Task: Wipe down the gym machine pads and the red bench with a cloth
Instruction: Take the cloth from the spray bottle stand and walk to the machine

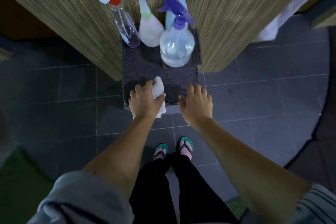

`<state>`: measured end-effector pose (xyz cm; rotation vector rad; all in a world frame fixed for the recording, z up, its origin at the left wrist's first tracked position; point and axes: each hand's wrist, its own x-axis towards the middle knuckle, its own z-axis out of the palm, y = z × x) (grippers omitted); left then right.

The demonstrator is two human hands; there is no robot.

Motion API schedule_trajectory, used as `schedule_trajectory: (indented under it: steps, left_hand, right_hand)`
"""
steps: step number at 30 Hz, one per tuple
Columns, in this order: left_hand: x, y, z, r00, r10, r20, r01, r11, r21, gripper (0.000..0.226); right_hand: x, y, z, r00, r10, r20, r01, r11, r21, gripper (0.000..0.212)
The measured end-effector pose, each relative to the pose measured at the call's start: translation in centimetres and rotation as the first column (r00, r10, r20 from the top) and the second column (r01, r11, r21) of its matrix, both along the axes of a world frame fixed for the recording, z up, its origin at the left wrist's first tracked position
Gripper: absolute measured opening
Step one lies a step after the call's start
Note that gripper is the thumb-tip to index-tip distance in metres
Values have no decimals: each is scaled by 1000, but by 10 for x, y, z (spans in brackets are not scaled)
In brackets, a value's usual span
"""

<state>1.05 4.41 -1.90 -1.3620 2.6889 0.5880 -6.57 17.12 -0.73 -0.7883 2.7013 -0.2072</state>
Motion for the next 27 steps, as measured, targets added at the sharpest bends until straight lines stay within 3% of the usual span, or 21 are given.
schedule_trajectory:
  steps: [6, 12, 18, 27]
  left_hand:
    - [23, 23, 27, 984, -177, -23, 177, 984, 31, 54]
    - [60, 47, 47, 878, -475, -53, 477, 878, 37, 56]
    - [110, 103, 66, 663, -747, -47, 748, 659, 84, 56]
    - [218, 247, 86, 175, -982, -67, 982, 169, 80, 59]
  right_hand:
    - [47, 36, 21, 987, -157, 15, 157, 987, 11, 39]
    - [125, 74, 36, 887, -461, -3, 461, 887, -4, 37]
    - [235, 138, 56, 666, -746, -16, 745, 666, -39, 39]
    - [419, 231, 63, 215, -976, -33, 975, 217, -54, 43]
